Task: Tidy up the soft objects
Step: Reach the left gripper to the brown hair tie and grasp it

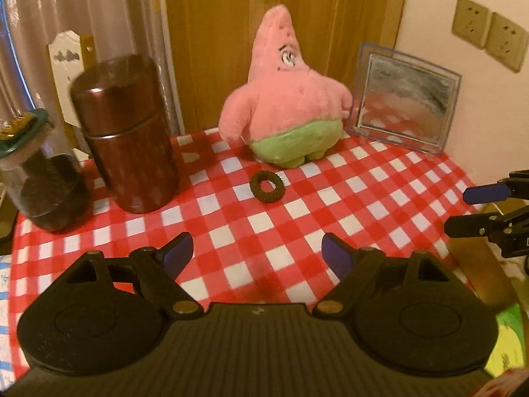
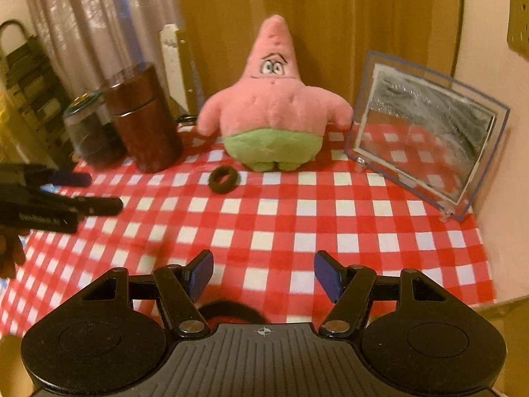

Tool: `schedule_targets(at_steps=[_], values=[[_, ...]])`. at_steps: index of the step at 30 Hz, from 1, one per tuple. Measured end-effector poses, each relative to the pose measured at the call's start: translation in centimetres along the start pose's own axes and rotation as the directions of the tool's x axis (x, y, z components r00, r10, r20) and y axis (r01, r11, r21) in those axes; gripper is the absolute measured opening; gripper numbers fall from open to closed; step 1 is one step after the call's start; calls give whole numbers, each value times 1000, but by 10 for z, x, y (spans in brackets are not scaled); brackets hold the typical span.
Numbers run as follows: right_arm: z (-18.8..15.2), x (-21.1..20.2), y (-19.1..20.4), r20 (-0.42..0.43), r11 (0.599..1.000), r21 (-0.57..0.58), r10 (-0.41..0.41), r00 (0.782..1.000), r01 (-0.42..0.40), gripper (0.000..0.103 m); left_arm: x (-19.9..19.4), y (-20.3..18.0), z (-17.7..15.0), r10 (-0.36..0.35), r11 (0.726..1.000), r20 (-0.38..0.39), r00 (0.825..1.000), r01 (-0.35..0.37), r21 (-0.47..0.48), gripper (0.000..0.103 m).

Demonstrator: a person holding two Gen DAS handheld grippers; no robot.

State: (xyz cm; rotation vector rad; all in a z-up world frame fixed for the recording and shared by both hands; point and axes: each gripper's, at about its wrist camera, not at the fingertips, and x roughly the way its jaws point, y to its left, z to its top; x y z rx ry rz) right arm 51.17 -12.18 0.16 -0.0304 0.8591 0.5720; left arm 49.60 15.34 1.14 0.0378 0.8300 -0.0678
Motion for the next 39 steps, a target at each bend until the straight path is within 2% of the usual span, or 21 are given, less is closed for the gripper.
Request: schedule_targets(at_steps=[9, 21, 24, 30, 36, 39], values=[[16, 44, -31, 35, 994, 110, 19, 999, -23, 67, 76, -12, 19, -19, 1000, -88, 996, 19, 1, 83], [29, 80, -54, 54, 982, 188, -15, 998, 5, 67, 139, -17, 41, -25, 999, -87, 996, 22, -37, 83], [29, 86, -58, 45, 980, 198, -23, 999, 14, 67, 150, -17, 43, -8, 999, -93, 996, 4, -41, 82], [29, 93, -66, 58, 976, 214, -45, 997, 32, 67, 165, -15, 44, 6, 999, -88, 996, -10, -49, 74], [29, 94, -69, 76, 976, 214, -59, 995, 42, 67, 175, -13, 41, -3, 998, -93, 996, -3, -58, 60], [29, 94, -71, 87, 976, 215, -62, 994, 42, 67, 177, -14, 40, 4, 999, -92, 996, -9, -49, 46]])
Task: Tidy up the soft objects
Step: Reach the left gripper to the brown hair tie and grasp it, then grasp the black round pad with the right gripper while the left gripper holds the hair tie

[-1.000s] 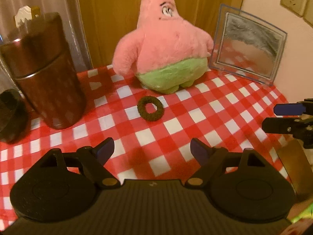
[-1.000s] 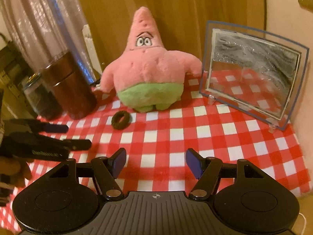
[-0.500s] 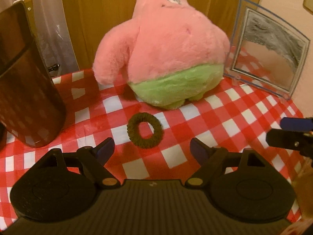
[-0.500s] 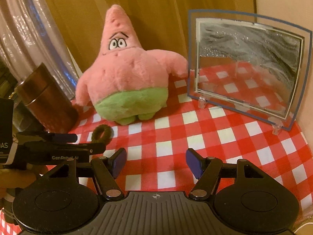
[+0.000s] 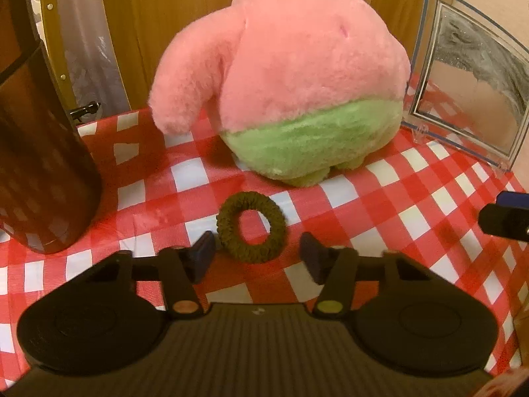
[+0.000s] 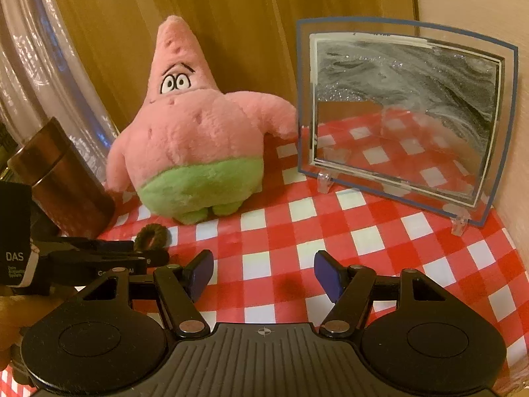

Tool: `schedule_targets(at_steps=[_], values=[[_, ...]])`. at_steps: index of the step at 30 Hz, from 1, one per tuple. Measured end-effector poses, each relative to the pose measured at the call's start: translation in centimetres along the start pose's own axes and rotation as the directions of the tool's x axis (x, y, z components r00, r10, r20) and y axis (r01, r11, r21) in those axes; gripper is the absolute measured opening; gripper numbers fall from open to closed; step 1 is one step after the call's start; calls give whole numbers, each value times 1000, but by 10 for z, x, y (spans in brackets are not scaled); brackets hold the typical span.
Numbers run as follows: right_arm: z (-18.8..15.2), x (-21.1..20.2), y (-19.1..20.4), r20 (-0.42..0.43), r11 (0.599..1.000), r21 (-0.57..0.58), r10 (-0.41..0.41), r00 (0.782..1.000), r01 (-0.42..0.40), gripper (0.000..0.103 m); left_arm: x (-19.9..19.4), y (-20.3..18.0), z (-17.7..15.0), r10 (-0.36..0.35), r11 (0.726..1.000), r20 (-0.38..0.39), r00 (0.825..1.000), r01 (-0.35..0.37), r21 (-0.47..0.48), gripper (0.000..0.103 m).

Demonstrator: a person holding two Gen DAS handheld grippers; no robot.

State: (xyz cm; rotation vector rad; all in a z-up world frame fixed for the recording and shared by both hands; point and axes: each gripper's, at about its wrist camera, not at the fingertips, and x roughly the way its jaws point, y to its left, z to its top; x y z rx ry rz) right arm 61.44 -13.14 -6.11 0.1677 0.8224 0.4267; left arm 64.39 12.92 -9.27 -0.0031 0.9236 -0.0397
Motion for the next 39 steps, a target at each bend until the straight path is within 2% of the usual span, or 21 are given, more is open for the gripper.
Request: schedule_targets(at_steps=[3, 5, 8, 11, 15, 21, 32, 39], values=[[0, -1, -1, 3, 1000, -2, -1, 1000, 1, 67, 1, -1, 0, 10, 1000, 4, 1000, -10, 12, 36], [-1, -1, -2, 2, 1000, -3, 1, 1000, -1, 67, 1, -1, 1, 11, 1000, 5, 1000, -11, 13, 24], [-2, -2, -2, -4, 1000, 1, 4, 1000, -4, 67, -2, 3, 0, 14, 1000, -7, 1000, -13, 8, 17], [-5, -2, 0, -33, 1000, -12, 16, 999, -17, 67, -8, 8, -2, 17, 1000, -31, 999, -17, 0, 16], [-11, -6, 12, -87, 995, -90, 42, 995, -50, 67, -23, 16, -6, 7, 1000, -36, 999, -7, -4, 16], [-26, -19, 30, -167, 976, -196, 67, 984, -100, 67, -64, 32, -16, -15, 1000, -18, 1000, 14, -27, 16], [-57, -66, 62, -254, 925, -355, 48, 966, -139, 67, -176, 24, -54, -65, 994, 2, 998, 65, 91, 16], [-73, -74, 76, -348, 871, -455, 17, 937, -184, 70, -213, 23, -80, -89, 973, -29, 996, 93, 212, 16]])
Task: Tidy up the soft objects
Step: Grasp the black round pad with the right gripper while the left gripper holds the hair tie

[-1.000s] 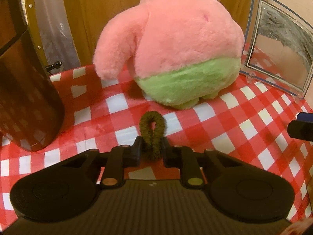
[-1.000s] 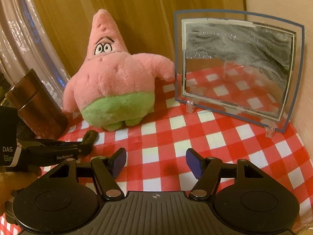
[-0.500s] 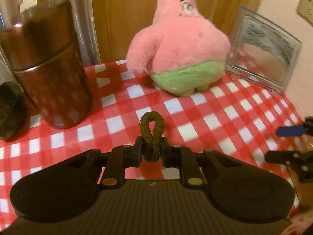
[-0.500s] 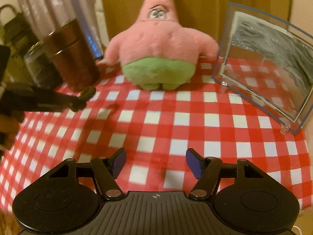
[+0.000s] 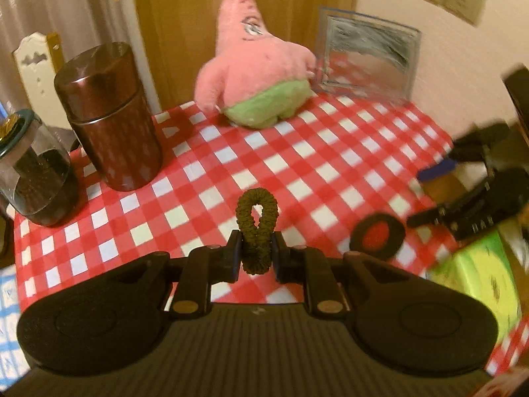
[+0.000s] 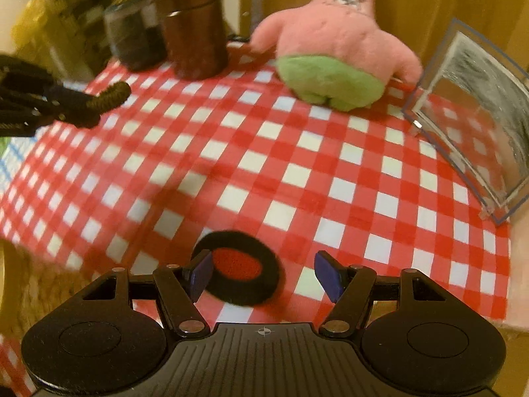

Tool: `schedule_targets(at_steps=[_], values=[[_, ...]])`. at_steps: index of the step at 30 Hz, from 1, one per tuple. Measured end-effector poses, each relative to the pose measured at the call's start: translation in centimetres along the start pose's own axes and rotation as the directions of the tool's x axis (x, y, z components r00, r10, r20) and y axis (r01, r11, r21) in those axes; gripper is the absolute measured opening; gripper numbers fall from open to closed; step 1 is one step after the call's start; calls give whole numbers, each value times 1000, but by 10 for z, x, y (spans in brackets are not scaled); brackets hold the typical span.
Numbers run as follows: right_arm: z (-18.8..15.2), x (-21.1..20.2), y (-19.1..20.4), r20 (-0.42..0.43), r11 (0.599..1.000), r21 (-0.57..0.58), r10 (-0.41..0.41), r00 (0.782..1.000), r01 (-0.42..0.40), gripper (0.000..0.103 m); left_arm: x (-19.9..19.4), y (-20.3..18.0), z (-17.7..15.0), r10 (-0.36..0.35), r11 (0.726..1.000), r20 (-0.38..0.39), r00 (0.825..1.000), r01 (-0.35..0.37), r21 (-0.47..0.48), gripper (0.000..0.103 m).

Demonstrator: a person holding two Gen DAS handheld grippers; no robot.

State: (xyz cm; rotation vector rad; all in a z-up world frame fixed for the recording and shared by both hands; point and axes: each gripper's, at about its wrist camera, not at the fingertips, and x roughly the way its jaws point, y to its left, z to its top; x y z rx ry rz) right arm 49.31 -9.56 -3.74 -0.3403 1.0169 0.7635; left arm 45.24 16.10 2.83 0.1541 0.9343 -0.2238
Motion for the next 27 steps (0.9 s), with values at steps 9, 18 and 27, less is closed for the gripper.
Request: schedule_targets(at_steps=[9, 18, 27], values=[[-2, 30, 31, -104, 943, -332, -28, 994, -9, 91, -4, 2, -21, -47, 996, -25, 999, 49, 78, 16], [-9, 68, 37, -174, 881, -468, -16, 985, -68, 91, 14, 7, -29, -111, 992, -35, 993, 113, 62, 16], [-1, 90, 29, -210, 904, -413, 20, 978, -107, 91, 25, 10, -36, -118, 991, -48, 992, 121, 62, 16]])
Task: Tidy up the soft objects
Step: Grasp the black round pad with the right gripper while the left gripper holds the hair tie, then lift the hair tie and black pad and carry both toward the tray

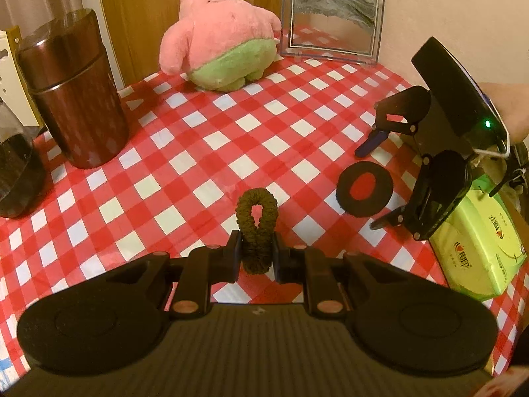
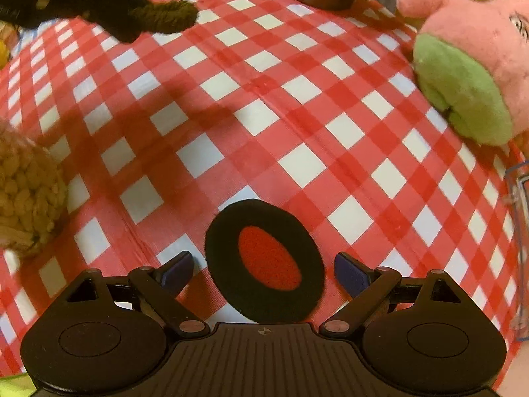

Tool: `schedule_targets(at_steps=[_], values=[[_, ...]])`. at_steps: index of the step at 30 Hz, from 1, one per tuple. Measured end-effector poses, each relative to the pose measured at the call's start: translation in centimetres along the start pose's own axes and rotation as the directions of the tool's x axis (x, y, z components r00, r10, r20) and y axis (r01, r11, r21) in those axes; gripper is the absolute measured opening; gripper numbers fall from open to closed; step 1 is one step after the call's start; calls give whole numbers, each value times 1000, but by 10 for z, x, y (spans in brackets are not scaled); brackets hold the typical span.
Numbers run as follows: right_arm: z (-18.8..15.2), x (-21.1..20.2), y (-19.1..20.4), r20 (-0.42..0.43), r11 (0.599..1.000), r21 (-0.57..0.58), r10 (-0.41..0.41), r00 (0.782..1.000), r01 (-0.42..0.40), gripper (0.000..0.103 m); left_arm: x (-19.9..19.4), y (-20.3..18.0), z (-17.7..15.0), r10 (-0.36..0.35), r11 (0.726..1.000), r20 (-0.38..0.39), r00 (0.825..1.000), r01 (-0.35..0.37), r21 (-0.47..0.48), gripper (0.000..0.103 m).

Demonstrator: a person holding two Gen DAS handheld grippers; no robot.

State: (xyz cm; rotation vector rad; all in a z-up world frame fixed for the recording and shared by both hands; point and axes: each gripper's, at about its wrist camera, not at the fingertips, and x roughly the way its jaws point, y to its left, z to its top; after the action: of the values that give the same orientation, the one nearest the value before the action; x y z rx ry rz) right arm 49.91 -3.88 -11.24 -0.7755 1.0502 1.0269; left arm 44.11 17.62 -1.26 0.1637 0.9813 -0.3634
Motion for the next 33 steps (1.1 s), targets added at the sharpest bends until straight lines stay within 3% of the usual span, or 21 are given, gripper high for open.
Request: schedule_targets(at_steps=[5, 7, 8, 13, 16, 25, 33], values=[[-3, 0, -13, 9, 995, 82, 53, 999, -54, 89, 4, -2, -2, 0, 1000, -7, 1000, 0, 9, 16], [-3, -3, -14, 20, 995, 90, 41, 999, -43, 81, 5, -3, -3, 1, 1000, -9, 1000, -1, 8, 16], [-3, -5, -15, 29, 994, 101, 38, 999, -41, 72, 5, -3, -3, 2, 1000, -10, 1000, -2, 9, 16], [0, -11, -13, 28, 991, 130, 28, 999, -31, 71, 1, -3, -2, 21, 1000, -13, 1000, -21, 3, 16], [-1, -24, -12, 80, 982, 188, 17, 997, -32, 71, -5, -4, -3, 32, 999, -11, 999, -32, -4, 16], [-11, -97, 11, 192, 928, 371, -104, 976, 26, 71, -50, -25, 0, 65, 997, 24, 998, -64, -40, 16], [-47, -173, 56, 287, 859, 512, -161, 944, -9, 71, -115, -68, -4, 98, 993, 72, 993, -92, -72, 16]])
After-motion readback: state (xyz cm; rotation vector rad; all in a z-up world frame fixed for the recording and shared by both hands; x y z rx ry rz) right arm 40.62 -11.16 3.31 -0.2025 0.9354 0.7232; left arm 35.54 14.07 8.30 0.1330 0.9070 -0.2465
